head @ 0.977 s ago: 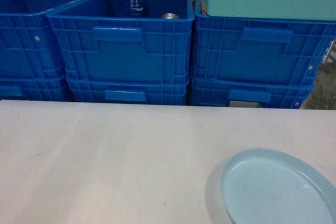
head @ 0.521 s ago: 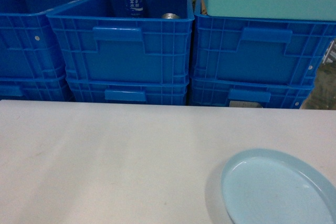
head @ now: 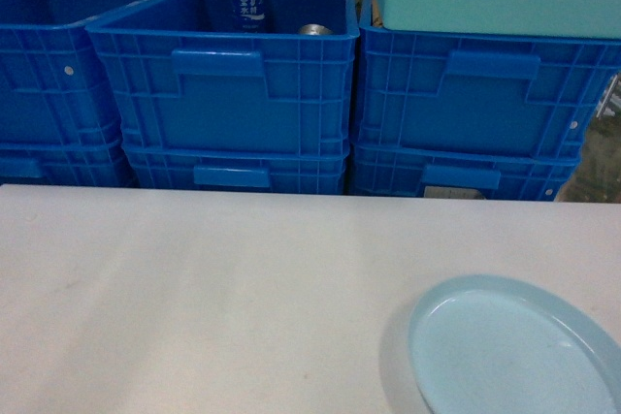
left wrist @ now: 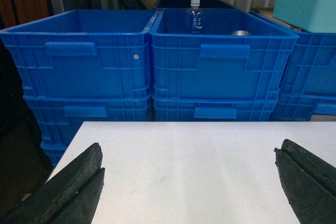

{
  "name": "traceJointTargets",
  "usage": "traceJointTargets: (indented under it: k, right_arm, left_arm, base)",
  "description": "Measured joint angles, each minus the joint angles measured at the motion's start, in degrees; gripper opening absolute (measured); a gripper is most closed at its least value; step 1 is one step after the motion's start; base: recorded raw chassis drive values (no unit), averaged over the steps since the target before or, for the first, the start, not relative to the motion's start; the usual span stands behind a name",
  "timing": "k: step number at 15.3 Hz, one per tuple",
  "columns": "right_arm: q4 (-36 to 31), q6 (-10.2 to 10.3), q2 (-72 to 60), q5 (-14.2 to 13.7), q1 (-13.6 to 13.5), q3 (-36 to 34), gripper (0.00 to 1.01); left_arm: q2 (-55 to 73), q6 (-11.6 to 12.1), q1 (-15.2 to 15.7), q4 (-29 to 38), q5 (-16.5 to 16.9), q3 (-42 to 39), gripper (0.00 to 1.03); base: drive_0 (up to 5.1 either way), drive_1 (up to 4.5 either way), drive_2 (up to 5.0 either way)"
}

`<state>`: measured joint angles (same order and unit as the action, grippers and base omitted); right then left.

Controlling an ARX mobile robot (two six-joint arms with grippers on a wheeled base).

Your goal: Place blue tray on left shelf second layer neatly

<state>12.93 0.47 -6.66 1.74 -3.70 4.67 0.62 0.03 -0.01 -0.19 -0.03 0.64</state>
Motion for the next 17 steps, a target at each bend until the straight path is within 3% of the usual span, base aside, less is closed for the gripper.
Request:
traceJointTargets:
  k: [1,2,3,4,5,6,8,10,12,14,17]
  right_arm:
    - [0.94,1.55,-0.66,1.77,0.00,0.46,0.98]
    - [-11.47,14.53,-22.82,15.91,-0.68,7.41,0.98]
    - [-14.45,16.46,-43.56,19.15,1.55,18.86,0.98]
    - [-13.33,16.20,-51.23,20.48,2.45,23.39,0.98]
    - [-10.21,15.58,-62.49,24.22,4.46,29.75,0.98]
    - [-9.20,13.44,-69.31,25.05,5.55,33.00,0.98]
    - [-7.69,5.27,-82.75,24.72,9.97,35.82,0.98]
    - [-5.75,-1.11,-88.30,24.52,13.79,36.70,0.98]
    - [-2.97,-6.88,-91.67,27.34,15.87,37.86,0.98]
    - [-3.89,-8.81,-95.65,31.08,15.21,37.33,0.98]
    - [-9.33,-9.07,-100.19,32.76,14.08,36.17,0.98]
  left_arm:
    - [0.00,0.00,0.00,0.00,0.00,0.00,0.98]
    - [0.00,0.00,0.00,0.00,0.02,0.00,0.98]
    - [0.00,0.00,0.00,0.00,-0.07,0.00,0.98]
    - [0.00,0.00,0.00,0.00,0.02,0.00,0.98]
    - [0.00,0.00,0.00,0.00,0.00,0.00,0.98]
    - [0.00,0.00,0.00,0.00,0.00,0.00,0.98]
    - [0.00,0.00,0.00,0.00,0.00,0.00,0.98]
    - [0.00,0.00,0.00,0.00,0.00,0.00,0.98]
    - [0.00,0.00,0.00,0.00,0.00,0.00,0.98]
    - [0.00,0.00,0.00,0.00,0.00,0.00,0.98]
    - [0.00,0.00,0.00,-0.02,0.02,0.00,0.98]
  base:
    - [0.0,0.00,0.0]
    - [0.0,0.00,0.0]
    - [0.0,0.00,0.0]
    - [0.0,0.00,0.0]
    - [0.0,0.00,0.0]
    - [0.0,0.00,0.0]
    - [0.0,0.00,0.0]
    - [0.0,0.00,0.0]
    - [0.0,0.00,0.0]
    - [0.0,0.00,0.0]
    - [0.0,0.00,0.0]
